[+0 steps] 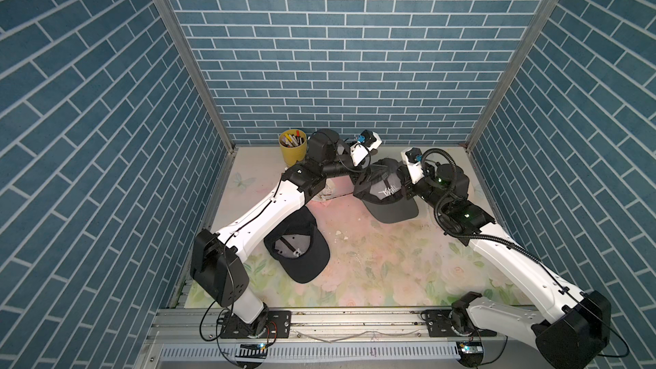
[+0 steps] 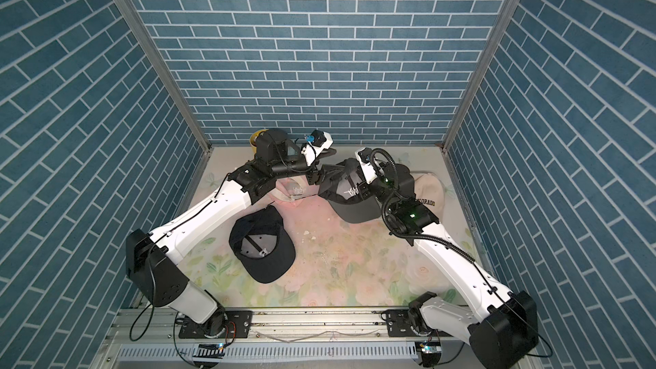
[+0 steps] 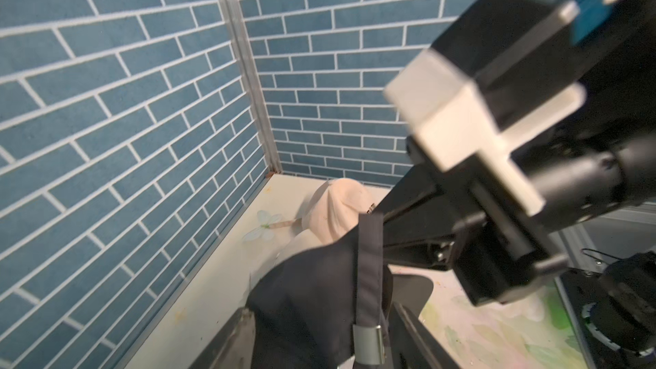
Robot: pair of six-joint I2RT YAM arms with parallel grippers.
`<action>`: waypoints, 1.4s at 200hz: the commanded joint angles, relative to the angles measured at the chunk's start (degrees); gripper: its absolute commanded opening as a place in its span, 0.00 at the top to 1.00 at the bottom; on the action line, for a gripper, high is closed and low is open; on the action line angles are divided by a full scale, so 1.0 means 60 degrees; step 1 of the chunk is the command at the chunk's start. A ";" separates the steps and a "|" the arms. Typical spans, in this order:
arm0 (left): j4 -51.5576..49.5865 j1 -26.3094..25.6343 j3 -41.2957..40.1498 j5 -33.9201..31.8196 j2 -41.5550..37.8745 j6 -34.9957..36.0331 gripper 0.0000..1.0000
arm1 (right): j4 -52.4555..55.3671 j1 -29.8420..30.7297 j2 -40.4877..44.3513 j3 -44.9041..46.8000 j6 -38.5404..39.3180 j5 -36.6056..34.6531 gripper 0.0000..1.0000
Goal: Open the adjustable buckle of the baseball cap
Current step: Pick up the baseball cap from the center of the board, then open the adjustable buckle on the baseball cap.
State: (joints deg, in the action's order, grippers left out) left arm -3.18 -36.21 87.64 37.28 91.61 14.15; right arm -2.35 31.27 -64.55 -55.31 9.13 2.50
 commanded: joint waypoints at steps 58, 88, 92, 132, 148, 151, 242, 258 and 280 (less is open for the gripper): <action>0.0713 0.0027 0.0668 0.2020 0.0994 -0.0814 0.36 | 0.0241 -0.0077 0.0123 -0.0366 0.0442 0.0989 1.00; 0.1277 -0.0040 0.0945 0.2561 0.1496 -0.1359 0.36 | 0.0552 -0.0071 0.0014 -0.0581 0.0427 0.1235 1.00; 0.1277 -0.0058 0.1009 0.2596 0.1575 -0.1376 0.36 | 0.0552 -0.0076 0.0015 -0.0607 0.0429 0.1225 1.00; 0.1385 -0.0163 0.1072 0.2942 0.1723 -0.1527 0.42 | 0.0643 -0.0092 -0.0063 -0.0685 0.0442 0.1184 1.00; 0.1521 -0.0177 0.0946 0.2974 0.1658 -0.1633 0.47 | 0.0641 -0.0120 -0.0099 -0.0700 0.0442 0.1147 1.00; 0.1538 -0.0177 0.0937 0.2985 0.1638 -0.1653 0.48 | 0.0641 -0.0127 -0.0101 -0.0712 0.0442 0.1148 1.00; 0.1487 -0.0193 0.1239 0.3481 0.2026 -0.2051 0.55 | 0.0666 -0.0260 -0.0143 -0.0765 0.0325 0.1354 1.00; 0.1414 -0.0193 0.1298 0.3510 0.2086 -0.2051 0.56 | 0.0788 -0.0260 -0.0190 -0.0836 0.0365 0.1378 1.00; 0.1352 -0.0200 0.1317 0.3565 0.2088 -0.2033 0.65 | 0.0785 -0.0274 -0.0199 -0.0801 0.0371 0.1315 1.00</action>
State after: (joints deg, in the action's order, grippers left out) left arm 5.17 -37.15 93.97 57.01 103.53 2.00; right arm 2.59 29.91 -65.67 -57.93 9.47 9.65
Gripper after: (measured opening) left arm 0.386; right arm 0.049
